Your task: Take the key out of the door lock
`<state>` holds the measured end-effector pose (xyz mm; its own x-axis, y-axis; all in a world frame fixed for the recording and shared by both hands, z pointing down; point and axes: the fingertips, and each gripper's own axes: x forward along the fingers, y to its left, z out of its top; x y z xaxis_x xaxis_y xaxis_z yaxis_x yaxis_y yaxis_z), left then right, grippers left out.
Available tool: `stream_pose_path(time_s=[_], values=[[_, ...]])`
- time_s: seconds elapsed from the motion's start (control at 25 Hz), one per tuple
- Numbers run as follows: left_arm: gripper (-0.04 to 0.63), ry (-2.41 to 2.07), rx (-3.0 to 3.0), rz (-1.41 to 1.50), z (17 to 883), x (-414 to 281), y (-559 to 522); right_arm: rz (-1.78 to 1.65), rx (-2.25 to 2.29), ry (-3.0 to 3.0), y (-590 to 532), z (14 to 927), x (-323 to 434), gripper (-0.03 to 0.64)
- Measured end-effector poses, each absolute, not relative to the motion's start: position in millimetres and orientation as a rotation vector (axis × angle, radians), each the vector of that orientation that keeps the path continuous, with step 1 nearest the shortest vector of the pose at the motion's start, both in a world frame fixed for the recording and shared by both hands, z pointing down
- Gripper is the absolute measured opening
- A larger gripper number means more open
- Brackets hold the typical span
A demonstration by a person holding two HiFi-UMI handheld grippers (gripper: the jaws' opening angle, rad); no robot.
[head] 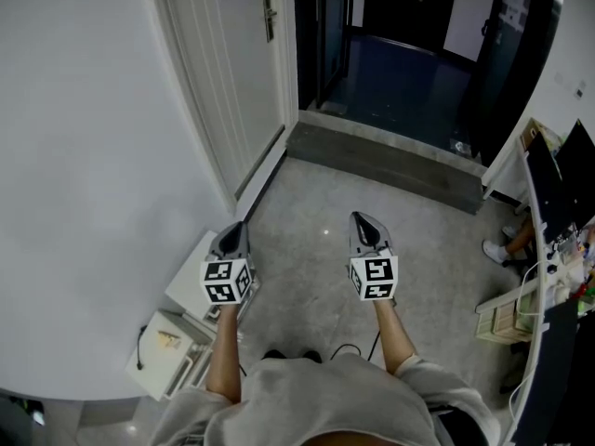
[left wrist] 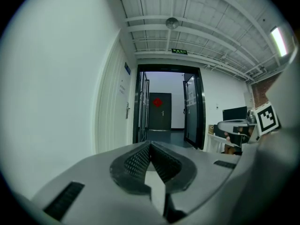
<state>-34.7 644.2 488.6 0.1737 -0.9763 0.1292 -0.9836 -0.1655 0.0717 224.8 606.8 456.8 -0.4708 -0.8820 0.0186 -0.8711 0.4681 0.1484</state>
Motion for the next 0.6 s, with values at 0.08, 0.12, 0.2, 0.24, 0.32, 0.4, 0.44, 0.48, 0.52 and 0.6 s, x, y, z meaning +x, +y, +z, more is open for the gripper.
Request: stream_pose_path(time_s=[0.08, 0.12, 0.2, 0.24, 0.32, 0.4, 0.44, 0.48, 0.52, 0.6], values=[[0.018, -1.927, 2.283, 0.079, 493, -32, 643, -0.174, 1.554, -2.612, 605, 460, 227, 0.023], [0.018, -1.924, 2.279, 0.078, 495, -30, 641, -0.174, 1.55, -2.612, 604, 460, 228, 0.023], [0.018, -1.917, 2.278, 0.079, 497, -26, 637, -0.171, 1.545, -2.611, 600, 463, 231, 0.023], [0.018, -1.912, 2.28, 0.083, 499, -23, 634, -0.167, 1.545, -2.61, 598, 464, 232, 0.023], [0.018, -1.904, 2.286, 0.092, 501, -19, 628, -0.159, 1.548, -2.609, 593, 467, 235, 0.023], [0.018, -1.896, 2.292, 0.095, 503, -16, 622, -0.153, 1.546, -2.607, 588, 471, 236, 0.023], [0.018, -1.893, 2.293, 0.095, 504, -15, 618, -0.152, 1.543, -2.606, 585, 473, 236, 0.023], [0.018, -1.891, 2.292, 0.096, 506, -15, 615, -0.15, 1.539, -2.605, 581, 475, 235, 0.023], [0.018, -1.889, 2.291, 0.097, 508, -16, 611, -0.147, 1.537, -2.604, 578, 478, 234, 0.023], [0.018, -1.885, 2.29, 0.102, 512, -17, 601, -0.145, 1.534, -2.603, 568, 481, 232, 0.023]])
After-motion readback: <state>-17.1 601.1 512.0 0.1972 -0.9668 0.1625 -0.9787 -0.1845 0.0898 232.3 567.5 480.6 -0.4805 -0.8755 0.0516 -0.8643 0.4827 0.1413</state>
